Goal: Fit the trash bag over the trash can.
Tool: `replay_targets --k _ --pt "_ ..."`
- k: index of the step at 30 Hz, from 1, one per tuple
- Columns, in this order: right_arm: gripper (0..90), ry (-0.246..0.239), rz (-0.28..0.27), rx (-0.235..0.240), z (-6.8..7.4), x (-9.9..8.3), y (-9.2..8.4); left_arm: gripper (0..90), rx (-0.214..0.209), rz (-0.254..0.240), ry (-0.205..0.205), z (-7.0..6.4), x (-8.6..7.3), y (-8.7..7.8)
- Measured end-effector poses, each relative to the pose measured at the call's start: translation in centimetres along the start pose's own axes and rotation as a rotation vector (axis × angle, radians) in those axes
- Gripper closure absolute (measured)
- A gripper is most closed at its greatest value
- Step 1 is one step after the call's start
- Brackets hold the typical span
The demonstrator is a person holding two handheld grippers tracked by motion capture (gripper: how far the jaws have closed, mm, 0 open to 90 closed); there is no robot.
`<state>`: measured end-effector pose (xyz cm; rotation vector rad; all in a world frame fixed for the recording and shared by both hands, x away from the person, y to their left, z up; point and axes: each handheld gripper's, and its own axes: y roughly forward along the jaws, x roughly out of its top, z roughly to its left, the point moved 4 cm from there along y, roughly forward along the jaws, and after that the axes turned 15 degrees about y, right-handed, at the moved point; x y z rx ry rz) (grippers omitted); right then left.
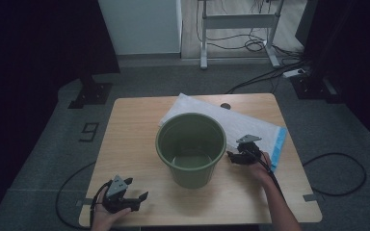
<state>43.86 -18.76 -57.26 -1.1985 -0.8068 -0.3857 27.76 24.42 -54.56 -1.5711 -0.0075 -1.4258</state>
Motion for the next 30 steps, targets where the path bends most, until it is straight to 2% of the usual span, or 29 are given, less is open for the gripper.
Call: replay_targets --k 2,3,6,7,8,9,11,12,13,17,20,22,24,25,26,29,30 --pt "37.2 0.008 0.008 -0.001 -0.1 -0.2 0.0 15.2 -0.002 0.000 -0.001 0.0 -0.1 0.1" --pt "47.6 0.045 0.009 0.021 -0.4 -0.4 0.0 15.1 -0.008 0.009 0.005 -0.1 -0.2 0.2" --pt "67.5 0.068 -0.011 0.003 -0.7 -0.4 -0.2 15.1 -0.011 0.022 0.013 -0.1 -0.5 0.2" --pt "72.2 0.078 -0.012 0.007 -0.7 -0.5 -0.3 15.1 -0.011 0.022 0.013 -0.1 -0.5 0.2" --pt "72.2 0.078 -0.012 0.007 -0.7 -0.5 -0.3 15.1 -0.009 0.021 0.008 -0.1 -0.5 0.1" --pt "81.6 0.085 -0.022 0.001 -0.8 -0.7 -0.5 15.1 -0.013 0.010 -0.006 -0.1 -0.6 0.0" --pt "84.5 0.089 -0.019 -0.005 -0.8 -0.8 -0.6 15.2 -0.012 0.011 -0.004 -0.1 -0.6 -0.1" --pt "88.1 0.083 -0.022 -0.028 -0.9 -0.9 -0.7 15.2 -0.010 0.014 0.000 -0.2 -0.6 -0.1" --pt "88.9 0.097 -0.046 -0.045 -1.0 -1.2 -1.4 15.2 -0.007 0.020 0.004 -0.3 -0.6 -0.1" --pt "88.9 0.112 -0.065 -0.022 -1.1 -1.9 -2.7 15.1 -0.004 0.025 0.008 -0.3 -0.6 -0.1" --pt "89.0 0.117 -0.086 -0.008 -1.3 -2.8 -4.7 15.2 0.000 0.028 0.007 -0.2 -0.6 -0.1" --pt "89.0 0.141 -0.115 0.019 -1.4 -3.8 -6.6 15.2 0.002 0.027 0.005 -0.1 -0.6 -0.1" --pt "89.0 0.142 -0.126 0.024 -1.5 -4.2 -7.3 15.2 0.001 0.026 0.004 -0.1 -0.5 -0.1" --pt "89.0 0.129 -0.131 0.035 -1.6 -5.3 -8.5 15.2 -0.001 0.026 0.007 0.0 -0.5 0.0" --pt "89.0 0.129 -0.131 0.035 -1.6 -5.3 -8.5 15.2 -0.001 0.026 0.007 0.0 -0.5 0.0" --pt "88.9 0.143 -0.147 0.082 -1.8 -7.2 -10.6 15.2 -0.013 0.025 0.007 -0.1 -0.2 0.6" --pt "88.9 0.140 -0.148 0.079 -1.9 -7.6 -10.9 15.2 -0.018 0.027 0.011 -0.1 -0.1 0.7"
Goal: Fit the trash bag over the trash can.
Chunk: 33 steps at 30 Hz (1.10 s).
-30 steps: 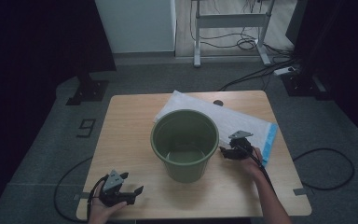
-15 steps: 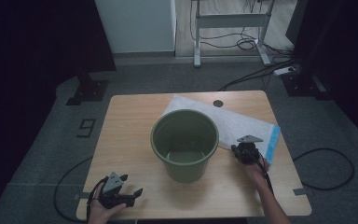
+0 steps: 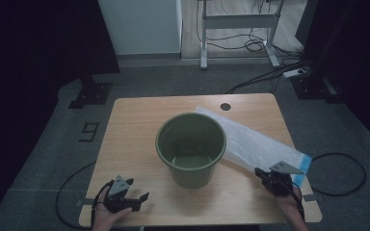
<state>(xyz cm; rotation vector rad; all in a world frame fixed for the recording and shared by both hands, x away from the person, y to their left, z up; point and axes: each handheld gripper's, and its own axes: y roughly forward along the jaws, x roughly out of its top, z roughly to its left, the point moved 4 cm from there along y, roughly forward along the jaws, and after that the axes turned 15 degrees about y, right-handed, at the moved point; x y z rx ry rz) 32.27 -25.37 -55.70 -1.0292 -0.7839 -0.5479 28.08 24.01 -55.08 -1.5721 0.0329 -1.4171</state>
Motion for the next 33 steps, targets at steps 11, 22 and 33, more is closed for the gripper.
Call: replay_targets --k 11,22,33 --pt "88.8 -0.011 0.022 -0.026 -0.7 -3.6 -3.8 15.4 -0.022 0.022 0.036 -0.2 0.9 1.5" --pt "53.4 0.025 0.050 -0.080 -1.5 -5.3 -5.0 15.4 -0.013 0.014 0.020 0.1 0.7 1.2" --pt "24.7 -0.066 -0.028 -0.042 4.0 -0.8 -1.1 15.5 -0.012 0.021 0.016 0.1 0.4 1.3"
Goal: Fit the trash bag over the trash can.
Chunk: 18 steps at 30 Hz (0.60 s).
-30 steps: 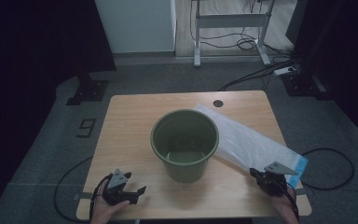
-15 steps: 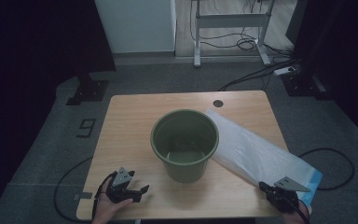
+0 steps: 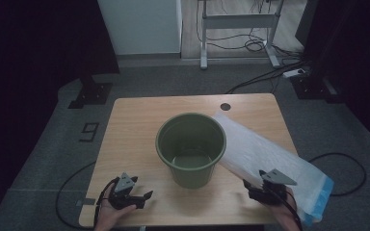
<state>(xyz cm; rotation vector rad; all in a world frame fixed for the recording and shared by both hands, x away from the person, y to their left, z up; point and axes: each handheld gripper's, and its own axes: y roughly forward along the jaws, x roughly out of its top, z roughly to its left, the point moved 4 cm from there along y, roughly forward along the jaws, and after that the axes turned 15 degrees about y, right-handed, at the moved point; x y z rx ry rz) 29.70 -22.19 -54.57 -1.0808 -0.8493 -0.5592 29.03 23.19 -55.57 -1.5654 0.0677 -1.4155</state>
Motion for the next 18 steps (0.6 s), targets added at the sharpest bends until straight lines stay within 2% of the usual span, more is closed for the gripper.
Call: replay_targets --k 1,4,5,6,7,9,10,12,18 --pt "22.5 -0.010 0.010 0.010 0.9 0.9 2.1 15.5 -0.002 0.003 0.001 0.0 0.0 0.1" --pt "19.9 -0.022 0.034 0.022 1.7 1.7 4.6 15.5 -0.006 0.006 0.002 -0.1 -0.1 0.2" --pt "19.9 -0.022 0.034 0.022 1.7 1.7 4.6 15.4 -0.006 0.006 0.002 -0.1 -0.1 0.2" --pt "19.6 -0.026 0.047 0.025 2.1 1.8 5.3 15.4 -0.005 0.009 0.006 -0.1 -0.1 0.3" --pt "18.9 -0.038 0.082 0.027 2.5 2.0 6.8 15.4 -0.003 0.012 0.005 -0.1 -0.1 0.2" --pt "18.9 -0.041 0.090 0.021 2.6 2.0 7.2 15.5 -0.003 0.009 -0.002 0.0 -0.2 0.2" --pt "18.4 -0.045 0.115 0.009 2.5 2.0 8.2 15.5 -0.004 0.002 -0.015 0.1 -0.3 0.0" --pt "18.4 -0.050 0.125 -0.014 2.3 1.9 8.8 15.5 -0.002 0.002 -0.025 0.2 -0.5 -0.1" --pt "20.6 -0.036 0.149 -0.035 1.7 1.7 9.3 15.8 -0.002 0.006 -0.049 0.7 -1.1 0.0"
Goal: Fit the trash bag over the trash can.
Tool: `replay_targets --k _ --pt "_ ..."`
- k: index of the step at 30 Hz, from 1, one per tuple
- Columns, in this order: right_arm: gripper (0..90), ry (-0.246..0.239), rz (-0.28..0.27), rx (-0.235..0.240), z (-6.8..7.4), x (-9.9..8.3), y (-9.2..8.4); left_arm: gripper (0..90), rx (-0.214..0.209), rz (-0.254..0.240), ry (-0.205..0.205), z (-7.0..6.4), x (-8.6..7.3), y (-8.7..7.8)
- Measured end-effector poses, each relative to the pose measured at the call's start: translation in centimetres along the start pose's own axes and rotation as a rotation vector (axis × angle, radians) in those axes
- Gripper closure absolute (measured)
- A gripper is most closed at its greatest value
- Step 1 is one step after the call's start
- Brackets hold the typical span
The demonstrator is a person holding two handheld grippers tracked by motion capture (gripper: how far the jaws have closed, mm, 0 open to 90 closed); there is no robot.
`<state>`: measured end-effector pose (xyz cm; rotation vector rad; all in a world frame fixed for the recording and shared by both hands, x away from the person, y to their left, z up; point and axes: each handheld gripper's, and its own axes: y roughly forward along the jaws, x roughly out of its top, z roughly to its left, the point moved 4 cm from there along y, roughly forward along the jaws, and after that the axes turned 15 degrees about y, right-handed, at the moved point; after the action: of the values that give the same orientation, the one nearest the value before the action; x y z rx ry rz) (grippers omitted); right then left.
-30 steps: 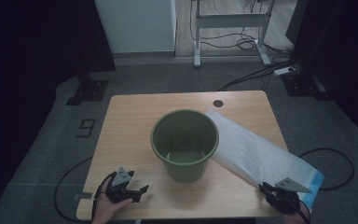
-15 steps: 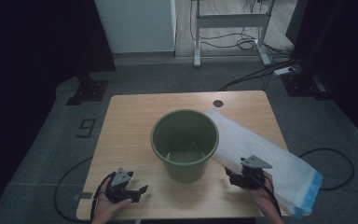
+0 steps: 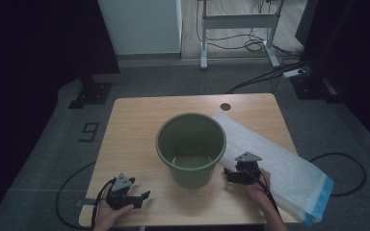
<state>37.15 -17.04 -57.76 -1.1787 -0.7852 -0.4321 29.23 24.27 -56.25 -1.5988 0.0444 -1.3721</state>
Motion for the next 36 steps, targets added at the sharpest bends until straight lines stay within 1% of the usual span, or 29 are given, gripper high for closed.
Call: replay_targets --k 3,4,5,6,7,8,9,11,14,15,16,17,18,19,20,21,22,24,25,26,27,28,29,30,31,32,33,36 --pt "22.7 -0.005 0.003 -0.002 -0.1 -0.1 0.1 15.8 0.000 -0.009 -0.007 0.1 0.0 -0.1" --pt "25.8 0.008 -0.003 0.007 -0.2 -0.2 0.1 15.9 -0.001 -0.013 -0.011 0.1 0.0 -0.2" --pt "25.8 0.008 -0.003 0.007 -0.2 -0.2 0.1 15.9 -0.001 -0.014 -0.011 0.1 0.0 -0.2" --pt "31.2 0.019 -0.008 -0.002 -0.5 -0.1 0.1 15.9 0.000 -0.013 -0.012 0.1 0.0 -0.2" --pt "31.2 0.019 -0.008 -0.002 -0.5 -0.1 0.1 15.9 0.000 -0.013 -0.012 0.1 0.0 -0.2" --pt "35.9 0.028 -0.013 -0.006 -0.6 -0.1 0.1 15.9 -0.001 -0.014 -0.013 0.1 0.0 -0.2" --pt "49.0 0.055 -0.023 -0.011 -1.0 0.0 0.0 15.9 -0.001 -0.015 -0.014 0.1 0.0 -0.2" --pt "59.3 0.065 -0.031 -0.021 -1.4 0.1 -0.1 15.9 -0.001 -0.017 -0.014 0.1 0.1 -0.3" --pt "77.5 0.084 -0.039 -0.036 -2.0 0.2 -0.2 15.9 -0.002 -0.019 -0.015 0.1 0.1 -0.3" --pt "77.5 0.084 -0.039 -0.036 -2.0 0.2 -0.2 15.9 -0.002 -0.019 -0.015 0.1 0.1 -0.3" --pt "84.1 0.111 -0.040 -0.037 -2.5 0.2 -0.3 16.0 -0.001 -0.015 -0.013 0.1 0.1 -0.2" --pt "84.1 0.111 -0.040 -0.037 -2.5 0.2 -0.3 16.0 -0.001 -0.015 -0.013 0.1 0.1 -0.2" --pt "85.2 0.122 -0.044 -0.041 -2.7 0.2 -0.3 16.0 -0.002 -0.013 -0.013 0.1 0.1 -0.2" --pt "86.6 0.137 -0.065 -0.051 -2.9 0.3 -0.5 16.0 -0.002 -0.010 -0.012 0.1 0.0 -0.1" --pt "87.1 0.152 -0.099 -0.049 -3.0 0.4 -0.7 16.0 -0.002 -0.008 -0.010 0.1 0.0 -0.1" --pt "87.4 0.161 -0.116 -0.043 -3.1 0.4 -0.9 16.0 -0.001 -0.005 -0.008 0.1 0.0 -0.1" --pt "87.8 0.170 -0.159 -0.038 -3.3 0.5 -1.3 16.0 0.000 -0.003 -0.008 0.1 0.0 0.0" --pt "88.4 0.183 -0.193 -0.039 -3.4 0.7 -1.8 16.0 0.002 -0.004 -0.009 0.2 0.0 -0.1" --pt "88.4 0.183 -0.193 -0.039 -3.4 0.7 -1.8 16.0 0.002 -0.004 -0.009 0.2 0.0 -0.1" --pt "88.5 0.207 -0.245 -0.032 -3.7 1.0 -2.6 16.0 0.005 -0.006 -0.011 0.2 0.0 -0.2" --pt "88.5 0.207 -0.245 -0.032 -3.7 1.0 -2.6 16.0 0.005 -0.006 -0.011 0.2 0.0 -0.2" --pt "88.6 0.210 -0.286 -0.039 -3.8 1.5 -3.5 16.0 0.006 -0.007 -0.011 0.2 0.0 -0.2" --pt "88.6 0.210 -0.286 -0.039 -3.8 1.5 -3.5 16.0 0.006 -0.007 -0.010 0.2 0.0 -0.3" --pt "88.6 0.208 -0.329 -0.042 -3.9 2.1 -4.5 16.0 0.006 -0.007 -0.008 0.2 0.0 -0.3" --pt "88.6 0.208 -0.329 -0.042 -3.9 2.1 -4.5 16.0 0.006 -0.007 -0.008 0.2 0.0 -0.3" --pt "88.7 0.212 -0.342 -0.041 -4.0 2.3 -4.8 16.0 0.005 -0.007 -0.008 0.2 0.1 -0.3" --pt "88.7 0.226 -0.372 -0.033 -4.1 2.9 -5.8 16.0 0.004 -0.007 -0.008 0.1 0.1 -0.2" --pt "88.7 0.239 -0.412 -0.015 -4.1 4.0 -7.1 16.0 0.002 -0.005 -0.005 0.1 0.1 -0.1"
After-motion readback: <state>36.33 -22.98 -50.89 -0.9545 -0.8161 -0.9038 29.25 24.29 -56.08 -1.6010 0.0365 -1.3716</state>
